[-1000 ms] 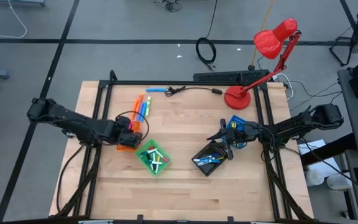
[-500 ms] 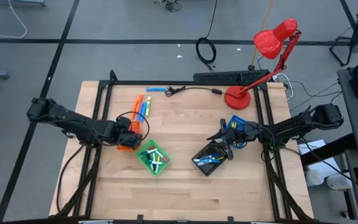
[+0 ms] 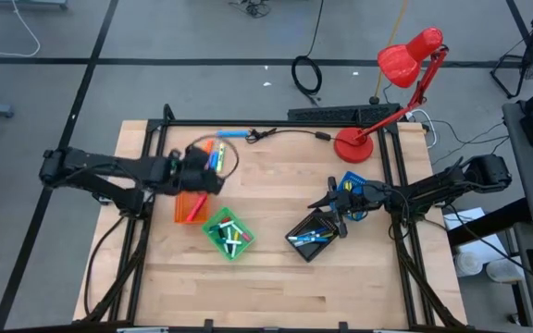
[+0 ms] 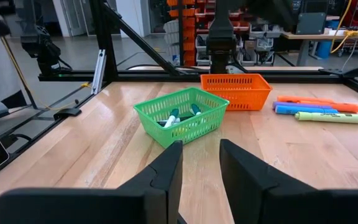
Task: Pick & Place Markers
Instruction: Put the top large blue highlighter pen into the orange basket
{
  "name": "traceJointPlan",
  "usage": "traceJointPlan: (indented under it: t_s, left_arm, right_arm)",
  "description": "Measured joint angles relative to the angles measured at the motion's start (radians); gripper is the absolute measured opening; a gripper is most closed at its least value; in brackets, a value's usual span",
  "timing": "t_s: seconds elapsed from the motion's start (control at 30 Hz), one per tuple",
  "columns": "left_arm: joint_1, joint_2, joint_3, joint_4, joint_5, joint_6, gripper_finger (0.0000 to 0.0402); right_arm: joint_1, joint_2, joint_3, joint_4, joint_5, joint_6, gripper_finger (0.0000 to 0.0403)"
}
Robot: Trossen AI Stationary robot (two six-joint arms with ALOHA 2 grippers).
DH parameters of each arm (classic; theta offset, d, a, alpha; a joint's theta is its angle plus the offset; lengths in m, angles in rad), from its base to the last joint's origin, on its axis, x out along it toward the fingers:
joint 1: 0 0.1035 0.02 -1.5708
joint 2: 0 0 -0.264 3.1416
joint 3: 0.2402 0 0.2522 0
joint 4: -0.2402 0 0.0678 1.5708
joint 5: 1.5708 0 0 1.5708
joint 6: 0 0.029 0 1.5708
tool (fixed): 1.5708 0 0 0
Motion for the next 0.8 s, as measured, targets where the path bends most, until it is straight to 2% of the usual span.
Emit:
traceJointPlan:
  t_s: [0.13,0.3,0.4,0.6,0.67,0.8]
  left_arm:
    - [0.173,0.023,0.066,0.137,0.102,0.37,0.0187]
    - [0.44,0.106,0.077,0.32,0.411,0.689,0.0198]
    - [0.585,0.203,0.076,0.389,0.549,0.798,0.0199]
    - [0.783,0.408,0.083,0.468,0.713,0.918,0.0188]
    - [0.816,0.463,0.101,0.456,0.746,0.938,0.0183]
    - [0.845,0.55,0.155,0.458,0.75,0.99,0.0178]
  right_arm:
    - [0.0,0.0,0.0,0.0,0.0,0.0,0.0093]
    - [0.0,0.0,0.0,0.0,0.0,0.0,0.0093]
    - [0.0,0.0,0.0,-0.001,0.0,0.0,0.0093]
    - [0.0,0.0,0.0,0.0,0.0,0.0,0.0093]
    - [0.0,0.0,0.0,-0.003,0.0,0.0,0.0093]
    - [0.0,0.0,0.0,-0.001,0.0,0.0,0.0093]
